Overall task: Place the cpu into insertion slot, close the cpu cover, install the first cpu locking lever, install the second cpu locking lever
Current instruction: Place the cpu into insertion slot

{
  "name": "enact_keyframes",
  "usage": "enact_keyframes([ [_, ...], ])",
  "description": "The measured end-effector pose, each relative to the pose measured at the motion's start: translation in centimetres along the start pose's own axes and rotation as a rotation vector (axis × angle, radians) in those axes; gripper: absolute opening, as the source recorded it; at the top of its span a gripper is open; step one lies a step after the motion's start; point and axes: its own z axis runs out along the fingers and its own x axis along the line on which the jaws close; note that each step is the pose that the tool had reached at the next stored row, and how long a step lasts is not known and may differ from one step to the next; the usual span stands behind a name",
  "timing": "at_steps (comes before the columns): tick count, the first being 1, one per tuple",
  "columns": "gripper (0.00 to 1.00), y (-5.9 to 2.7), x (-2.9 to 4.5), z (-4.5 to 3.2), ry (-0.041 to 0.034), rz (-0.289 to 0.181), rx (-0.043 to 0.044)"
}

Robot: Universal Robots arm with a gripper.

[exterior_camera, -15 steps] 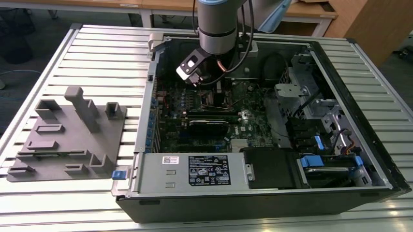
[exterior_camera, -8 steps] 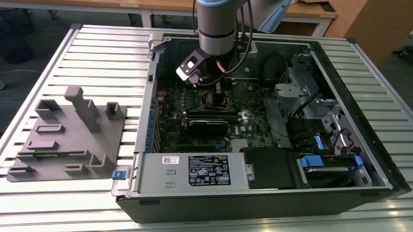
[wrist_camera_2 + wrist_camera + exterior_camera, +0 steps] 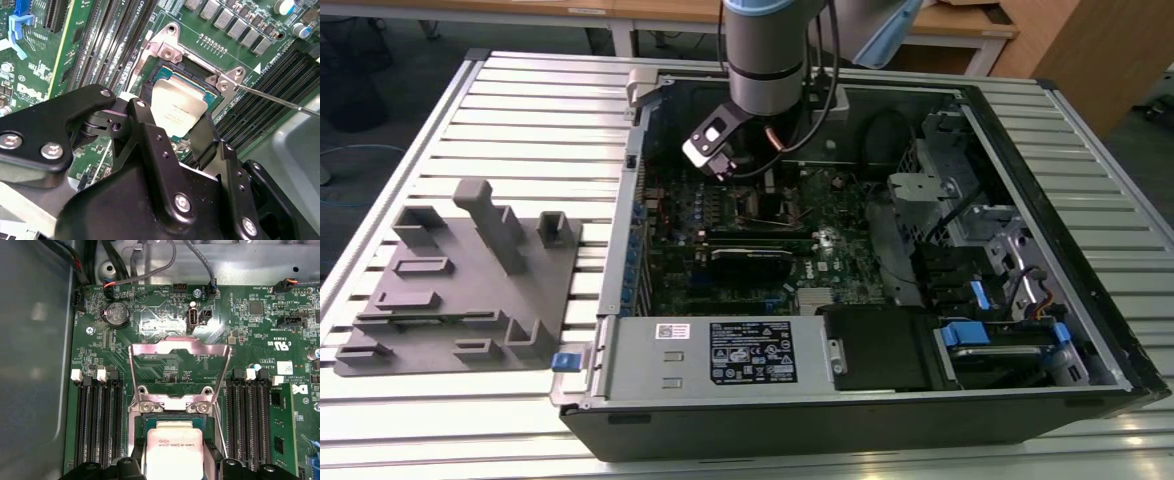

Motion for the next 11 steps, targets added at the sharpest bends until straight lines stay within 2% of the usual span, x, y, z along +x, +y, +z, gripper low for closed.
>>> enact_keyframes([
  [11, 0.54, -0.17, 0.2, 0.41, 0.0, 0.0, 0.0],
])
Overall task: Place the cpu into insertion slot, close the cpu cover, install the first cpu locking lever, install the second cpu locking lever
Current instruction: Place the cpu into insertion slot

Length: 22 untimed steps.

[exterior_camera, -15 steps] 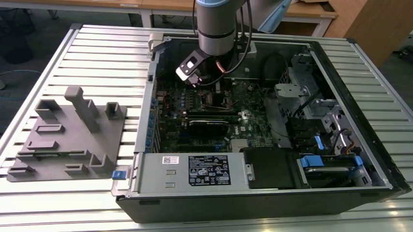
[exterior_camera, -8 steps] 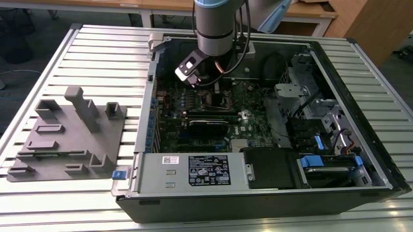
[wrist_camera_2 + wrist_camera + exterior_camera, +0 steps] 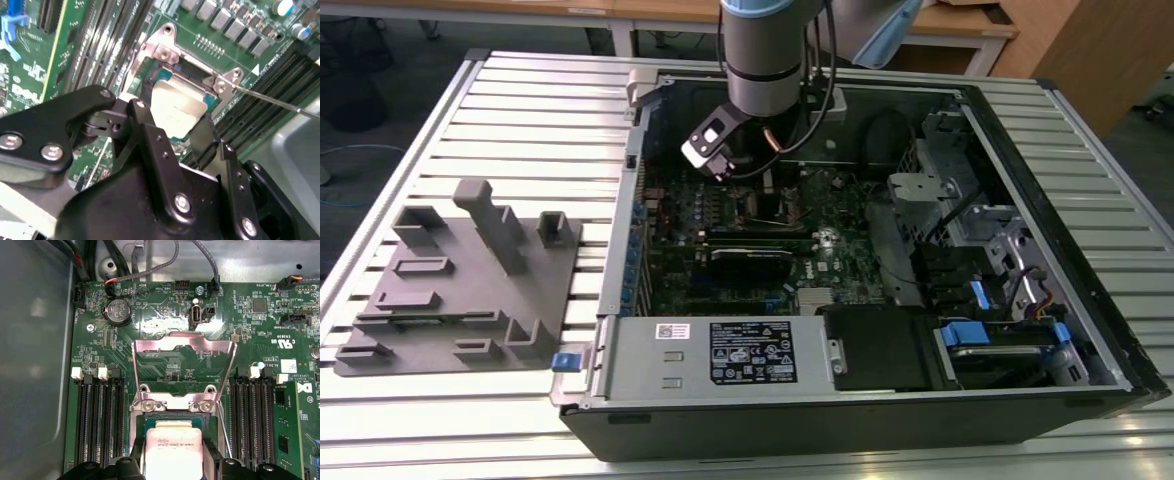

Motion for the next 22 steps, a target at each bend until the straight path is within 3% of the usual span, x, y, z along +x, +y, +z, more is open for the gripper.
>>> enact_keyframes([
  [6, 0.54, 0.01, 0.01, -0.05, 0.0004, 0.0, -0.0002],
  [13, 0.54, 0.08, 0.01, -0.63, 0.0002, 0.002, -0.0002],
  [19, 0.54, 0.06, -0.01, -0.48, -0.0072, 0.062, -0.0001],
  [22, 0.54, 0.04, -0.02, -0.38, -0.0075, 0.062, 0.0],
])
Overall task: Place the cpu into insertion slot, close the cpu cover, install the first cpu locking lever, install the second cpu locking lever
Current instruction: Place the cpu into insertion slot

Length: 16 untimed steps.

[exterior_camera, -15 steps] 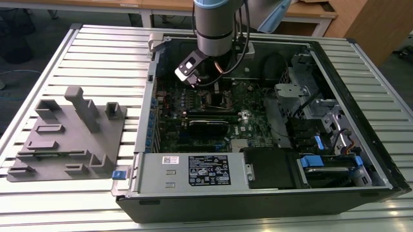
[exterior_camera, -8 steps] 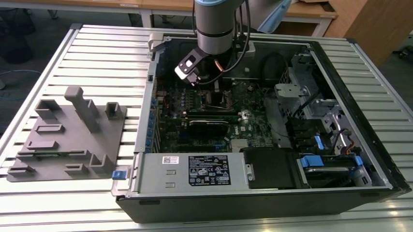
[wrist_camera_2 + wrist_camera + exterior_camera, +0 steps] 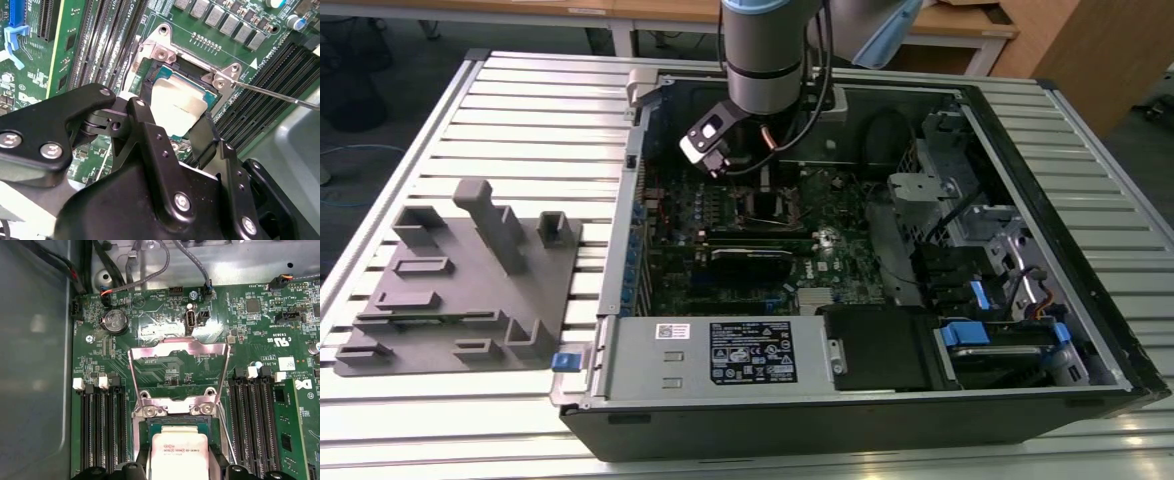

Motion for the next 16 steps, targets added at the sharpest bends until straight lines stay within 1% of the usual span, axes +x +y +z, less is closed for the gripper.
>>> enact_keyframes([
  [4, 0.54, 0.0, 0.01, 0.03, 0.0027, -0.02, -0.0002],
  [9, 0.54, 0.01, 0.01, -0.06, 0.0031, -0.023, -0.0002],
  [13, 0.54, 0.01, 0.0, -0.08, 0.0001, -0.024, -0.0008],
  [16, 0.54, -0.08, 0.0, -0.09, 0.0003, -0.024, -0.0059],
])
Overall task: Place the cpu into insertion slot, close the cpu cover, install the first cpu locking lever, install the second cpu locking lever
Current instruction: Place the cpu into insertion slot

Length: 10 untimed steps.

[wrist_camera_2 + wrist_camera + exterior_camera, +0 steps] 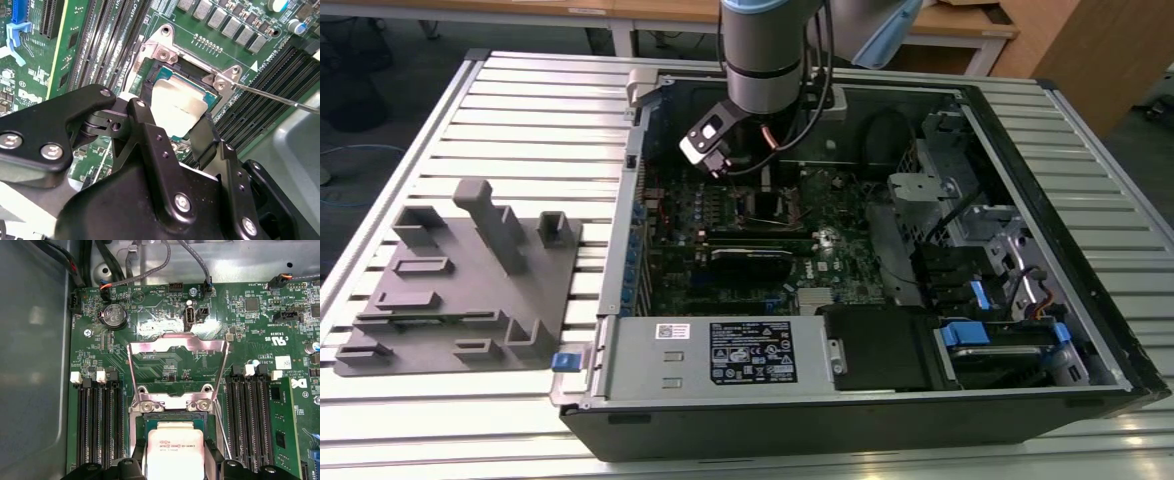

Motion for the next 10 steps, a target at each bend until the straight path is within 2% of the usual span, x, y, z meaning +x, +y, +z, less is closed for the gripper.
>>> enact_keyframes([
  [5, 0.54, -0.09, 0.0, 0.03, 0.0012, 0.0, -0.0202],
  [10, 0.54, -0.23, -0.01, 0.05, 0.0016, 0.0, -0.0232],
])
